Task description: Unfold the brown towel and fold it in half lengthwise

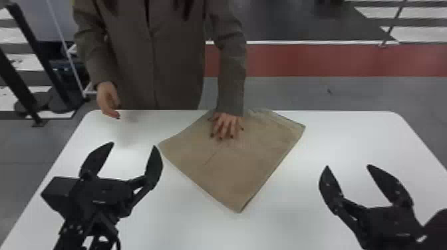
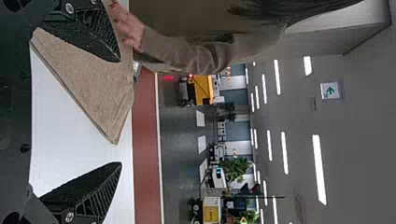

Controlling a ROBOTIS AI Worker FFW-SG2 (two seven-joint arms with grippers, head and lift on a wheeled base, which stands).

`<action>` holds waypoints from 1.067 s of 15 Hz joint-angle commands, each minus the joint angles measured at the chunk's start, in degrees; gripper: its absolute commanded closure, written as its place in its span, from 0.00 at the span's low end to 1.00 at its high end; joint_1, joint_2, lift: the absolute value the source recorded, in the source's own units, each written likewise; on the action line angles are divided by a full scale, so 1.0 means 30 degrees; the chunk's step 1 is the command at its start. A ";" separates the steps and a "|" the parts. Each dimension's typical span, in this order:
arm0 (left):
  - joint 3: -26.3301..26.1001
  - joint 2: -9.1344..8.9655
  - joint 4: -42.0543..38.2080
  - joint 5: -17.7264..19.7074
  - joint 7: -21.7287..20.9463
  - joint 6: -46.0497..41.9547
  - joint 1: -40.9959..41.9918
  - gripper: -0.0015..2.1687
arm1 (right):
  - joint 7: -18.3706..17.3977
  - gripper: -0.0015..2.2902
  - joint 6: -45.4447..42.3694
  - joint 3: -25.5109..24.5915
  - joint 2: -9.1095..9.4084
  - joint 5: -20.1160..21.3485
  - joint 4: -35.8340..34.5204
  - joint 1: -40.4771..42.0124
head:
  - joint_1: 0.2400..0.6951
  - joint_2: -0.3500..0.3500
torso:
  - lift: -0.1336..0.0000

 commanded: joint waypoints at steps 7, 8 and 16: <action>0.0006 0.0068 -0.0034 0.0030 0.0059 0.0000 -0.0020 0.01 | -0.0258 0.04 0.0044 -0.0069 0.0105 -0.0008 -0.0016 0.0033 | 1.00 0.51 | 0.19; 0.0035 0.0068 -0.0034 0.0030 0.0117 0.0000 0.0009 0.01 | -0.0287 0.04 0.0044 -0.0099 0.0105 -0.0008 -0.0016 0.0033 | 1.00 0.51 | 0.19; 0.0123 0.0068 -0.0063 0.0030 0.0117 -0.0059 0.0097 0.01 | -0.0287 0.04 -0.0014 -0.0392 0.0105 -0.0125 -0.0016 0.0121 | 1.00 0.50 | 0.19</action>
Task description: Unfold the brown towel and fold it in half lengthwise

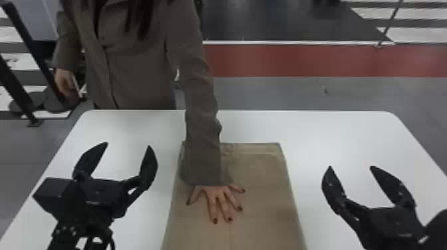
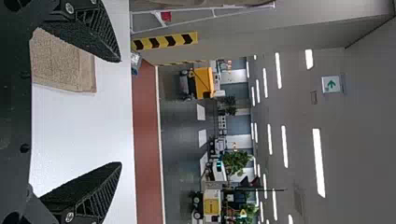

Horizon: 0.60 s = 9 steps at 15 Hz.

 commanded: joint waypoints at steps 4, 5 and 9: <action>-0.0001 0.0000 0.0000 -0.0001 -0.0059 0.0000 0.0030 0.01 | 0.0001 0.04 -0.0011 -0.0084 0.0105 -0.0176 0.0001 0.0056 | 1.00 0.50 | 0.19; -0.0030 0.0000 0.0000 -0.0001 -0.0059 0.0000 0.0030 0.01 | 0.0001 0.04 -0.0011 -0.0084 0.0105 -0.0176 0.0001 0.0056 | 1.00 0.50 | 0.19; -0.0059 -0.0030 0.0029 -0.0001 -0.0059 0.0000 0.0030 0.01 | 0.0001 0.04 -0.0011 -0.0055 0.0105 -0.0205 0.0030 0.0085 | 1.00 0.50 | 0.19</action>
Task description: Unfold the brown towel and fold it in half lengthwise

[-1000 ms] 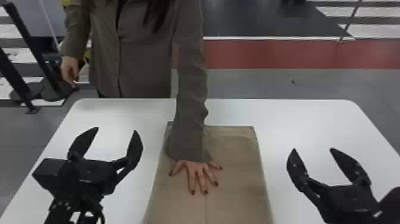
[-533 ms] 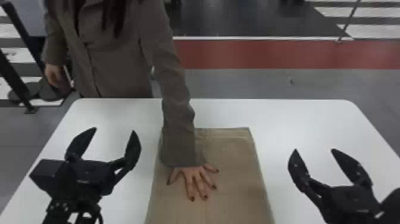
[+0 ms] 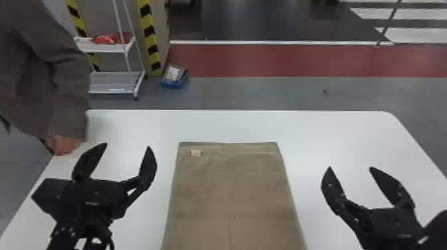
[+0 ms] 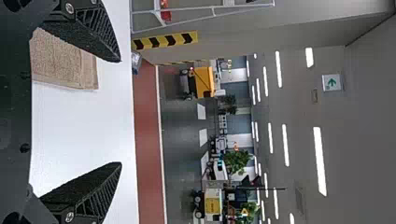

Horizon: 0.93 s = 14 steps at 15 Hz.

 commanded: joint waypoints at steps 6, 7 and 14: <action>-0.0482 -0.0120 0.1142 0.0000 -0.0527 0.0004 -0.0820 0.05 | 0.0060 0.04 0.0001 0.0123 0.0105 0.0117 0.0499 0.0016 | 1.00 0.49 | 0.19; -0.0921 -0.0149 0.1962 0.0147 -0.0673 0.0062 -0.1523 0.09 | 0.0060 0.04 0.0001 0.0123 0.0105 0.0204 0.0528 0.0016 | 1.00 0.49 | 0.19; -0.3616 -0.0472 0.6357 -0.0117 -0.1523 0.1293 -0.5537 0.10 | 0.0323 0.04 0.1524 0.0709 -0.0498 0.0702 0.1348 -0.1303 | 1.00 0.35 | 0.19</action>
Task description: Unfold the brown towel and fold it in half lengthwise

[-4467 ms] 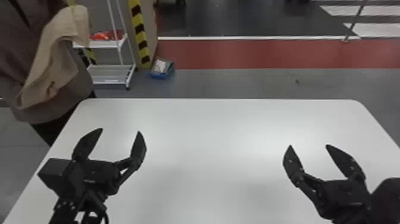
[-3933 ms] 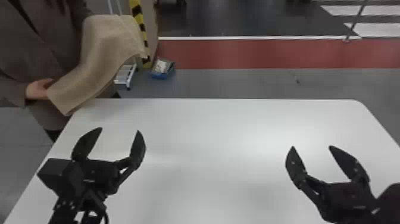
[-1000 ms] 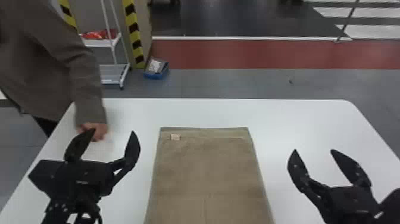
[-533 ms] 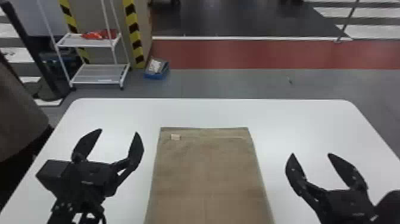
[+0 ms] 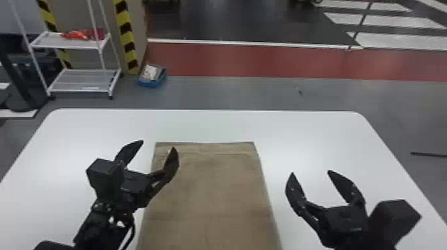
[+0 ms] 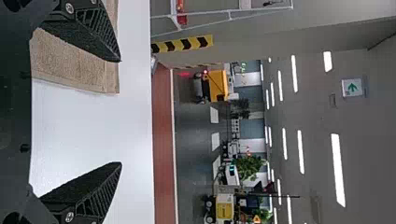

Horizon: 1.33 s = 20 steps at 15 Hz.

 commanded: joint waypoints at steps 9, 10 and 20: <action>0.0542 -0.0535 0.3136 0.0583 -0.1380 0.4254 -0.2847 0.15 | 0.0299 0.04 0.2054 0.1949 -0.1742 -0.0196 0.1403 -0.2560 | 1.00 0.42 | 0.19; 0.0542 -0.0565 0.3576 0.0524 -0.1321 0.4078 -0.3081 0.15 | 0.0299 0.04 0.2171 0.2271 -0.1888 -0.0196 0.1550 -0.2765 | 1.00 0.43 | 0.19; 0.0513 -0.0858 0.6359 0.0349 -0.1468 0.3785 -0.4780 0.24 | 0.0299 0.04 0.2347 0.3296 -0.2357 -0.0255 0.3044 -0.4259 | 1.00 0.51 | 0.19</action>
